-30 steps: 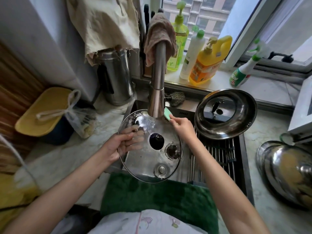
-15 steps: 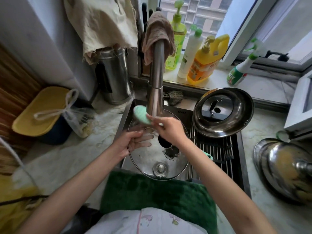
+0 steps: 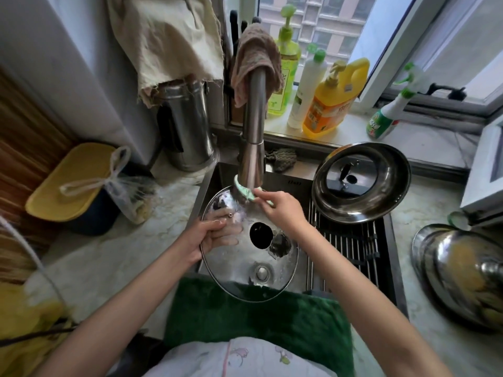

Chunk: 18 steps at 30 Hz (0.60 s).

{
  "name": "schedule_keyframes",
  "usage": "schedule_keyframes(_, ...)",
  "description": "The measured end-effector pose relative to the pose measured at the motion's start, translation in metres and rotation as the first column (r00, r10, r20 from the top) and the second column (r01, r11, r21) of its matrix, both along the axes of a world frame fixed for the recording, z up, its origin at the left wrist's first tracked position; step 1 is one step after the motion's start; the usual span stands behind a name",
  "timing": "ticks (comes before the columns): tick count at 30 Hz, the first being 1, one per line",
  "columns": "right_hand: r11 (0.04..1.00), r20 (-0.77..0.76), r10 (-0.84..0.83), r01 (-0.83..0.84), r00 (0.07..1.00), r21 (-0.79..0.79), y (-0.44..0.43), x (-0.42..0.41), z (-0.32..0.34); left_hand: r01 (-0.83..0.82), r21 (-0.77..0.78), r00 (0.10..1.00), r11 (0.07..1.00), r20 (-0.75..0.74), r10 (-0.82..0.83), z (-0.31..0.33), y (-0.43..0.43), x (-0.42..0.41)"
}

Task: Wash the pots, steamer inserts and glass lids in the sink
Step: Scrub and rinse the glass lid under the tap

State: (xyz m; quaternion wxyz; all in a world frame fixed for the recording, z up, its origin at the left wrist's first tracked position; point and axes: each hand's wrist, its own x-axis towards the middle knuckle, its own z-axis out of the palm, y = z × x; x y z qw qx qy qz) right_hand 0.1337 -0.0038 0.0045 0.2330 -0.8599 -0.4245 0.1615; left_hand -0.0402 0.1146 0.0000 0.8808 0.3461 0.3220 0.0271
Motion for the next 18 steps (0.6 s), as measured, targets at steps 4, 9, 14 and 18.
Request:
schedule_keyframes(4,0.985,-0.146,0.162,-0.151,0.976,0.084,-0.004,0.002,-0.003,0.001,0.013,1.0,1.0,0.003,-0.001,0.002,-0.001,-0.003)
schedule_keyframes(9,0.973,-0.344,-0.124,0.181,0.931,0.14,-0.018,0.027,-0.025,-0.068,-0.028,0.993,0.997,0.099,0.07,-0.004,0.007,-0.011)
schedule_keyframes(14,0.978,-0.461,-0.042,0.13,0.886,0.16,-0.029,0.018,-0.03,-0.103,-0.019,0.988,0.994,0.115,0.105,-0.006,0.015,-0.011)
schedule_keyframes(18,0.96,-0.468,-0.067,0.185,0.881,0.21,-0.041,0.007,-0.034,-0.202,-0.077,0.971,0.976,0.118,0.21,-0.006,0.022,-0.012)
